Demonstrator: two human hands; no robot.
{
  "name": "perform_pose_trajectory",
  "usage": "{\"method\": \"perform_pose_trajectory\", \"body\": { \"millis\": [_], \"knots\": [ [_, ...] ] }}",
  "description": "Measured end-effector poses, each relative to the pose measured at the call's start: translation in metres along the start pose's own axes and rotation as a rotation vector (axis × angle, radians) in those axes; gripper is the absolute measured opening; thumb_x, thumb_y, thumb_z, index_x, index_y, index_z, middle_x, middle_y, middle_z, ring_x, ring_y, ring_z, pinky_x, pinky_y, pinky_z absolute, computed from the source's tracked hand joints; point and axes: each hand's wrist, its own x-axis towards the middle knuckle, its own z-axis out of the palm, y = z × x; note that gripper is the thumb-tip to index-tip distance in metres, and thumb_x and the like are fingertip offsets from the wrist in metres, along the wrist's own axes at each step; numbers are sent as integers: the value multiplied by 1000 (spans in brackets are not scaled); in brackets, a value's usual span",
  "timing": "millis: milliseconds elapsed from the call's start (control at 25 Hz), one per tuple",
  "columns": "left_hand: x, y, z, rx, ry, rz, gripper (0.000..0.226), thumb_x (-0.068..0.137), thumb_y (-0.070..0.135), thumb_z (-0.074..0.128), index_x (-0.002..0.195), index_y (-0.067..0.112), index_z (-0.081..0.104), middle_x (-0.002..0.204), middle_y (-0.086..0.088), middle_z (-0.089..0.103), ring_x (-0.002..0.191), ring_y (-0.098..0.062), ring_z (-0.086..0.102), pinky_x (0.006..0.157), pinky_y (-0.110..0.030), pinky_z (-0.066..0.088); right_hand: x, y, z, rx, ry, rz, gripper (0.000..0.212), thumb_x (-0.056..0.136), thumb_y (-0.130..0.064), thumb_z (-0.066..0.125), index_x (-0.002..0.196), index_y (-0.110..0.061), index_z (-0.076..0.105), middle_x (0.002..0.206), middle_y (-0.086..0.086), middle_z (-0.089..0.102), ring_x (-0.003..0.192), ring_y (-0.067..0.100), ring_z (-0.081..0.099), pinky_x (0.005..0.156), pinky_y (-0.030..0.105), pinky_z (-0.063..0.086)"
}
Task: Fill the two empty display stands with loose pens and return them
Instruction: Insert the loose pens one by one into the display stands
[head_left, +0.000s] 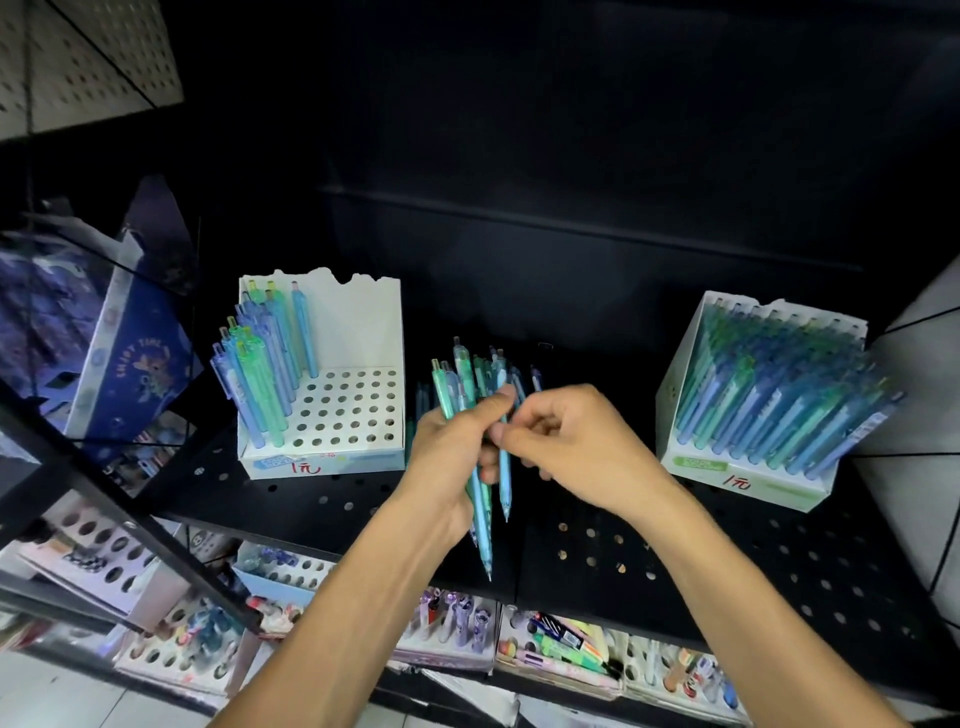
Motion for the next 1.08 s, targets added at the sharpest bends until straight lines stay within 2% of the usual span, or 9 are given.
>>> {"method": "perform_pose_trajectory", "body": {
  "millis": [80,200,360,480,600,680,840,920,1080],
  "knots": [
    [4,3,-6,-21,69,-5,27,89,26,72,102,5,63,61,-1,59,45,-9,38,45,-25,34,16,10,-5,62,112,96,29,92,-40,66,77,-16,70,64,3,66,58,19,61,51,31,48],
    [8,7,-14,-46,87,-12,21,92,28,67,100,10,62,63,-3,64,46,-10,37,49,-26,34,53,25,-3,-453,299,214,32,93,-46,57,93,-16,66,89,4,71,88,31,67,68,34,50],
    [-1,7,-16,12,65,3,18,93,30,66,92,12,65,59,0,63,40,-7,37,40,-20,34,80,21,13,-670,90,328,38,91,-47,63,108,-13,62,110,6,66,103,29,65,69,31,43],
    [-3,8,-20,6,64,13,19,93,31,66,94,11,64,57,1,62,39,-6,36,37,-18,34,86,23,11,-758,69,338,32,93,-31,61,118,-13,61,120,8,64,111,30,63,73,31,44],
    [-3,10,-22,3,59,14,20,92,31,66,95,11,64,56,1,61,39,-7,36,38,-18,34,88,30,11,-882,64,377,42,96,-19,54,136,-7,48,135,15,53,123,35,55,87,37,47],
    [-2,10,-19,2,53,7,22,92,32,67,96,10,64,57,1,62,39,-6,37,38,-18,35,85,38,16,-950,47,408,45,95,-15,52,137,-5,40,137,19,48,124,37,51,91,40,47],
    [3,5,-12,-36,65,-2,41,89,34,72,116,9,55,55,2,56,46,-11,43,47,-25,41,76,46,19,-1062,6,342,43,94,-11,55,132,-6,35,129,17,54,116,35,58,82,39,50],
    [5,2,-9,-84,79,4,38,91,25,70,119,8,51,52,1,48,47,-13,43,52,-29,45,70,39,5,-937,-32,306,37,98,-14,49,131,-7,37,123,16,58,107,33,62,78,38,48],
    [5,1,-5,-254,36,-20,25,95,7,62,118,2,52,64,-6,56,47,-14,47,46,-28,49,38,4,-16,137,-69,210,13,103,-17,42,113,-18,50,89,6,54,63,17,59,55,34,54]
  ]
}}
